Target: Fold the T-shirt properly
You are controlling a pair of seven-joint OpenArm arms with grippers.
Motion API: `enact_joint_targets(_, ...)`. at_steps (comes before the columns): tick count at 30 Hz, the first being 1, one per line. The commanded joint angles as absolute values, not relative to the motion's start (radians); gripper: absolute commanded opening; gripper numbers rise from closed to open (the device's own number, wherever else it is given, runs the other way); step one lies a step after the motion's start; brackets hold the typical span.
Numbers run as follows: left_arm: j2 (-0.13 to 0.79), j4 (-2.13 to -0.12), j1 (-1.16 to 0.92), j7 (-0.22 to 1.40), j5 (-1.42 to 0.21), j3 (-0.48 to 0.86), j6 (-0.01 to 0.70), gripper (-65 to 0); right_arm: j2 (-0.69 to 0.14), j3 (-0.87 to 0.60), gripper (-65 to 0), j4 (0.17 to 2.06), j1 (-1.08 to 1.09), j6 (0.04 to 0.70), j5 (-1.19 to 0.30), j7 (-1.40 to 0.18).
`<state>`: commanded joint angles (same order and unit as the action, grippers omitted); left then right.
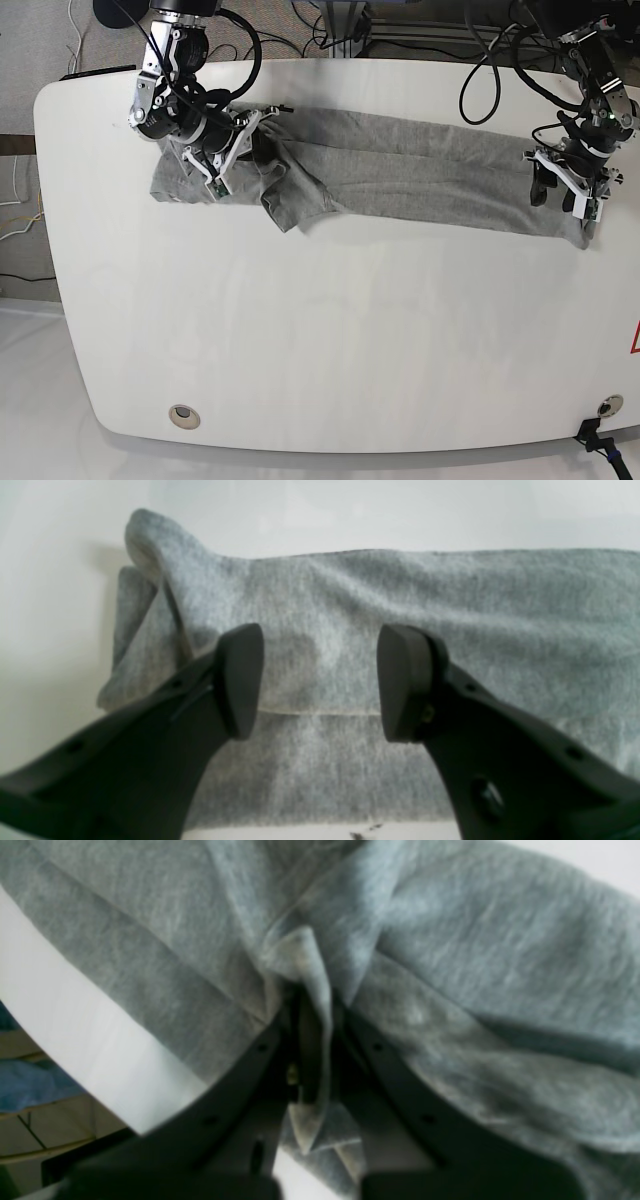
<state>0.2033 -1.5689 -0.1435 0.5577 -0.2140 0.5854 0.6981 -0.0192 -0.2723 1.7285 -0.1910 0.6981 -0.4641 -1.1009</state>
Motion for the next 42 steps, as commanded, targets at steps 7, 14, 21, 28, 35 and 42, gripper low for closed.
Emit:
enact_joint_targets(7,0.202,-1.569,-0.147,0.558,-0.214,0.585,0.698,-29.9,-0.021,-0.274,-55.2,1.728,-0.214,0.698,-0.458,-1.046)
enact_joint_targets(14,0.205,-1.569,-0.147,0.558,-0.214,0.585,0.698,-29.9,-0.071,-0.274,-23.8,1.751,-0.216,0.698,-0.458,-0.993)
enact_joint_targets(21,0.205,-1.569,-0.148,0.558,-0.214,0.585,0.698,-29.9,-0.094,-0.271,-23.8,1.919,-0.232,0.698,-0.458,-0.949)
enact_joint_targets(28,0.205,-1.569,-0.148,0.558,-0.214,0.585,0.698,-29.9,-0.116,-0.282,-23.9,2.008,-0.236,0.698,-0.456,-0.947)
enact_joint_targets(35,0.205,-1.569,-0.148,0.558,-0.214,0.585,0.698,-29.9,-0.139,-0.280,-24.0,2.009,-0.251,0.698,-0.456,-0.932)
enact_joint_targets(42,0.203,-1.569,-0.148,0.556,-0.214,0.585,0.698,-29.9,-0.136,-0.222,-62.0,1.948,-0.265,0.698,-0.444,-0.811)
